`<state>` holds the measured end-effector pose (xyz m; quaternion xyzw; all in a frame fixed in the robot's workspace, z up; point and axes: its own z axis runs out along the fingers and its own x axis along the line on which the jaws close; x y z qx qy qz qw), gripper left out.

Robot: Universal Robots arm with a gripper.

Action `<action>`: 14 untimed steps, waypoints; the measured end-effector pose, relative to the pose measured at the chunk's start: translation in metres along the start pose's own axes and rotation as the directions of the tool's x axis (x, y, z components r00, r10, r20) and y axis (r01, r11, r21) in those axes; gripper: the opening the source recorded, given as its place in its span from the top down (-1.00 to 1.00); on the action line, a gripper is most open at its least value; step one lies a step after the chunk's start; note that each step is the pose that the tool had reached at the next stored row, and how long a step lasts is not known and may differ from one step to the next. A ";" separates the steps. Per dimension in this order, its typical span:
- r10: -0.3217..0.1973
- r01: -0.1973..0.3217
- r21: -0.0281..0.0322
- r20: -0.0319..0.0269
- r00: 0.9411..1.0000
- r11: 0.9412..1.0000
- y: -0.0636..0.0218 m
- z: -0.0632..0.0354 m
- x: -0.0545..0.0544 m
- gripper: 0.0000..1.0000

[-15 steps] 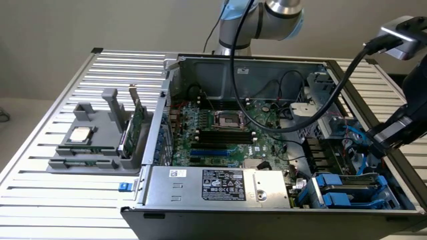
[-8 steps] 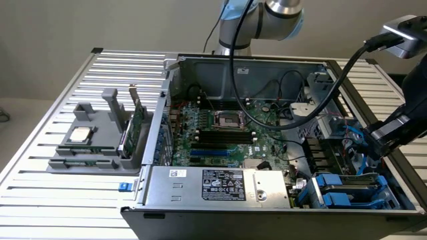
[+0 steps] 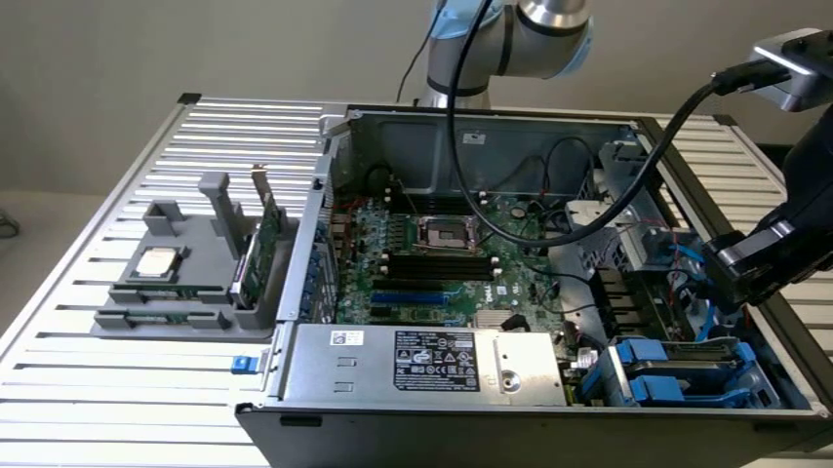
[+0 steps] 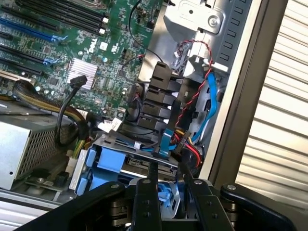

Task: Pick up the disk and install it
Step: 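Insert the disk into the insertion slot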

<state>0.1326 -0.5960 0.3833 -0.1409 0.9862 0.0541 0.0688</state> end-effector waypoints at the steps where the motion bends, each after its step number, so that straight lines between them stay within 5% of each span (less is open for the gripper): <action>1: 0.010 -0.010 0.001 0.001 1.000 1.000 0.0000 0.0000 0.000 0.39; 14: 0.149 -0.149 0.006 0.016 0.989 0.989 0.0001 0.0001 0.000 0.39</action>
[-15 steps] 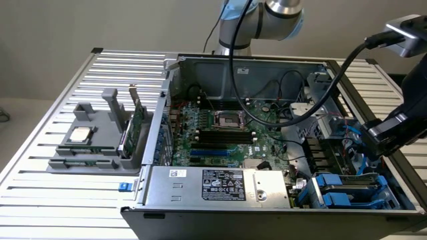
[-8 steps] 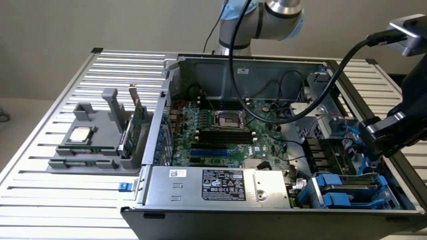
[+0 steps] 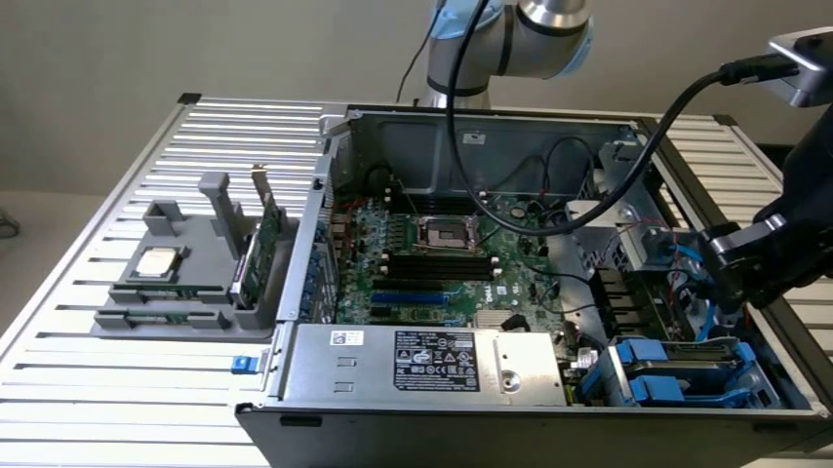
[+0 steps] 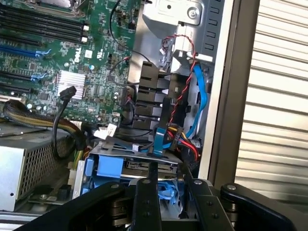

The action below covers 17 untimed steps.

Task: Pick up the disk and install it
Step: 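Insert the disk into the insertion slot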

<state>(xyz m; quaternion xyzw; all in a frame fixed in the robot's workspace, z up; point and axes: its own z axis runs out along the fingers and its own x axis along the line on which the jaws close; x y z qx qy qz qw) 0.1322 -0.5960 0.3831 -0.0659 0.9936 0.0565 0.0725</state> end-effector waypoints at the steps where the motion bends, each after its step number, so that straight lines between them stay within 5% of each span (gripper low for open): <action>1: 0.011 -0.011 0.000 0.001 1.000 1.000 0.0000 0.0001 0.000 0.39; 9: 0.112 -0.112 0.012 0.012 0.994 0.994 -0.0001 0.0013 0.000 0.39; 17: 0.228 -0.229 0.028 0.024 0.973 0.973 -0.0007 0.0066 0.001 0.39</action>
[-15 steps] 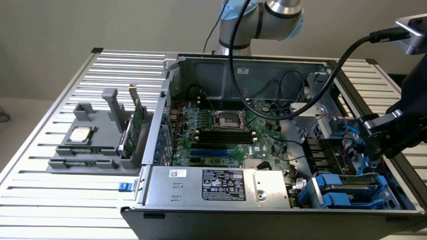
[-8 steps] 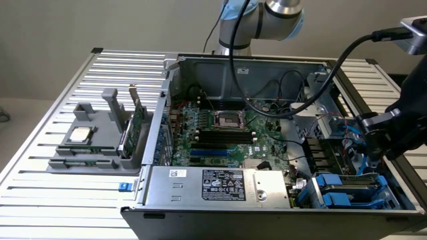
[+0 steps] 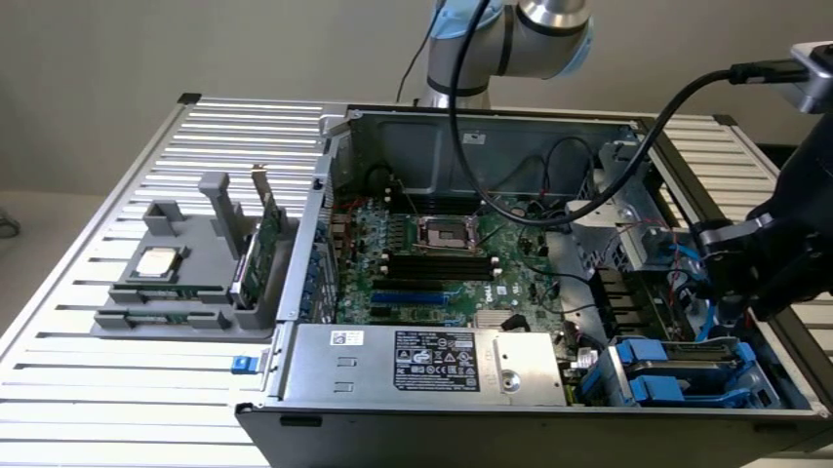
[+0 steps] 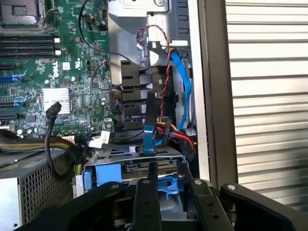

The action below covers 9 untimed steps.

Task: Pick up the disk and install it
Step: 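Insert the disk into the insertion slot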

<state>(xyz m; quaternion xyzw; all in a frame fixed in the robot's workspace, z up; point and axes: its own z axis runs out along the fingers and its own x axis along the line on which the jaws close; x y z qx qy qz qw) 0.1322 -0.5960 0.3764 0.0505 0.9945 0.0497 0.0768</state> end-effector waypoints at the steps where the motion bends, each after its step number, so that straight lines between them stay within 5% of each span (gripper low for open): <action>1: 0.015 -0.015 0.002 0.002 1.000 1.000 -0.0001 0.0013 0.000 0.39; 9: 0.078 -0.078 0.012 0.009 0.997 0.997 -0.0005 0.0038 0.008 0.39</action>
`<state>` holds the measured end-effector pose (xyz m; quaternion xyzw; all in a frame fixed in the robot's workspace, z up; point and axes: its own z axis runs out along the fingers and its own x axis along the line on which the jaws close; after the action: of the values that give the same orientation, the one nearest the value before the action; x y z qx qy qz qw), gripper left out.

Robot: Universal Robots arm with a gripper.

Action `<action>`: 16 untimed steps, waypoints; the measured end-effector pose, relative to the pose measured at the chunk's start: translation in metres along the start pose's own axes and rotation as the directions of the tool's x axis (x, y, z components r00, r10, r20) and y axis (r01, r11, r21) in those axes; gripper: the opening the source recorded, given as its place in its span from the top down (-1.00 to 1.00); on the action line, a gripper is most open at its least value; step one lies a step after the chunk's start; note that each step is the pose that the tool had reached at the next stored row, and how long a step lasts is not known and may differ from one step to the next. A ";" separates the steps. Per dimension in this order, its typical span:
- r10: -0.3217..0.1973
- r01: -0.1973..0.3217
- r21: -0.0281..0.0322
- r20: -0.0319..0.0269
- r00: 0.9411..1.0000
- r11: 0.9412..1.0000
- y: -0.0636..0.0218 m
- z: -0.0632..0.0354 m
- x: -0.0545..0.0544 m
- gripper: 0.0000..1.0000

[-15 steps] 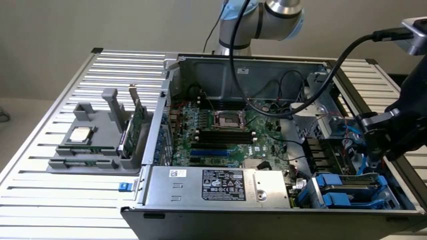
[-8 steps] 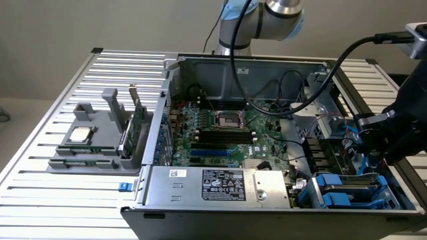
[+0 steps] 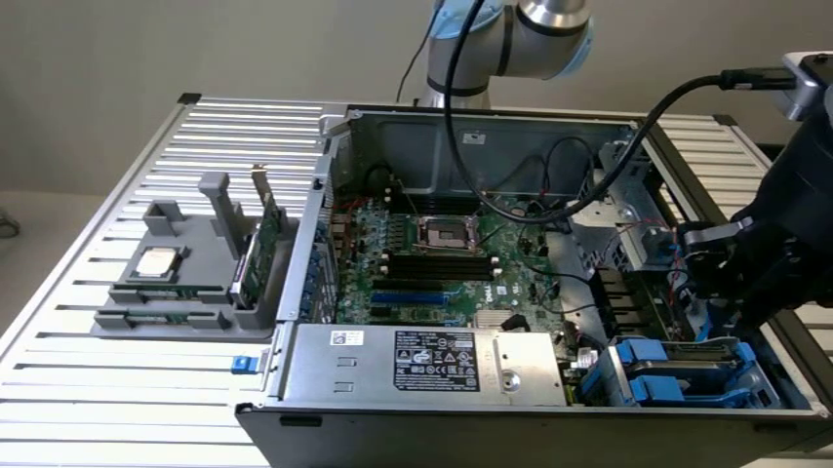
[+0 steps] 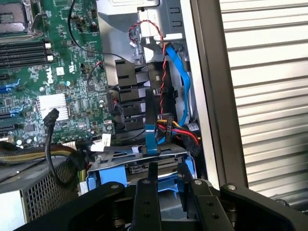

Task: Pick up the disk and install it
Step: 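Insert the disk into the insertion slot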

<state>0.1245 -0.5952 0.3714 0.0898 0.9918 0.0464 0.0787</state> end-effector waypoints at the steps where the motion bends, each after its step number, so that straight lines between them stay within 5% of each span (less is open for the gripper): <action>1: 0.008 -0.008 0.001 0.001 1.000 1.000 -0.0002 0.0002 0.001 0.39; 10: 0.077 -0.077 0.010 0.013 0.997 0.997 0.0002 0.0048 0.006 0.39; 16: 0.085 -0.086 0.011 0.015 0.996 0.996 0.0075 0.0056 0.008 0.39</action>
<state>0.1187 -0.5858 0.3655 0.1330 0.9867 0.0435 0.0832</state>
